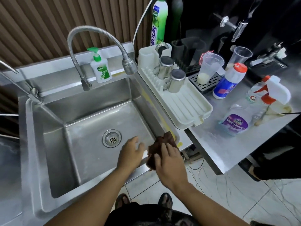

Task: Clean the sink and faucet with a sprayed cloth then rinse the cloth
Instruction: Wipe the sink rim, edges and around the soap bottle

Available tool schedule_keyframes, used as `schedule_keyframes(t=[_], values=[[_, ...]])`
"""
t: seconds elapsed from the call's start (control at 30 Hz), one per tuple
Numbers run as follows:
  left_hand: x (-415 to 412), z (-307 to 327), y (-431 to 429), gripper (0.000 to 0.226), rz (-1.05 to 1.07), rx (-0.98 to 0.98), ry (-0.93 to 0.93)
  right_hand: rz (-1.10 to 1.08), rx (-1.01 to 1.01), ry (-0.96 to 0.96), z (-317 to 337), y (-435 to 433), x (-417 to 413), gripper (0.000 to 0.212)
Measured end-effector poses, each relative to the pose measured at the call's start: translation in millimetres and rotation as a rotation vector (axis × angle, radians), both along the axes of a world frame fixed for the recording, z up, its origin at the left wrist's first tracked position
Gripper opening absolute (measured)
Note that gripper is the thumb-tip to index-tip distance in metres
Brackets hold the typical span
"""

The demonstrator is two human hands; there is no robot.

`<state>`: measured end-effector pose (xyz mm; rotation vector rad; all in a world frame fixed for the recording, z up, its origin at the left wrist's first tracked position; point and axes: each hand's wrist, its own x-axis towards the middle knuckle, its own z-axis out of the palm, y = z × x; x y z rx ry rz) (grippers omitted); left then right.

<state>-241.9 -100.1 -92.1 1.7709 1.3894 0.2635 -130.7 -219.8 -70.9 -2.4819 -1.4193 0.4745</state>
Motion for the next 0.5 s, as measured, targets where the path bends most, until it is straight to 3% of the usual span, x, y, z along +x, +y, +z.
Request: schedule_keyframes(t=[0.1,0.17,0.37,0.5], values=[[-31.2,-18.4,-2.1,0.052,-0.076,0.016,0.351,0.048,-0.228,0.054,-11.2,9.1,-25.5,0.109],[-42.2,-21.1,-4.8,0.059,-0.133,0.035,0.438,0.031,-0.234,0.003,-18.5,8.8,-23.5,0.118],[-40.8,-22.4,-5.0,0.057,-0.212,0.098,0.439,-0.133,-0.235,-0.088,-22.0,11.0,17.8,0.091],[-41.8,-24.4,-3.2,0.055,-0.216,0.1,0.446,-0.207,-0.133,-0.058,-23.7,20.5,-23.8,0.066]])
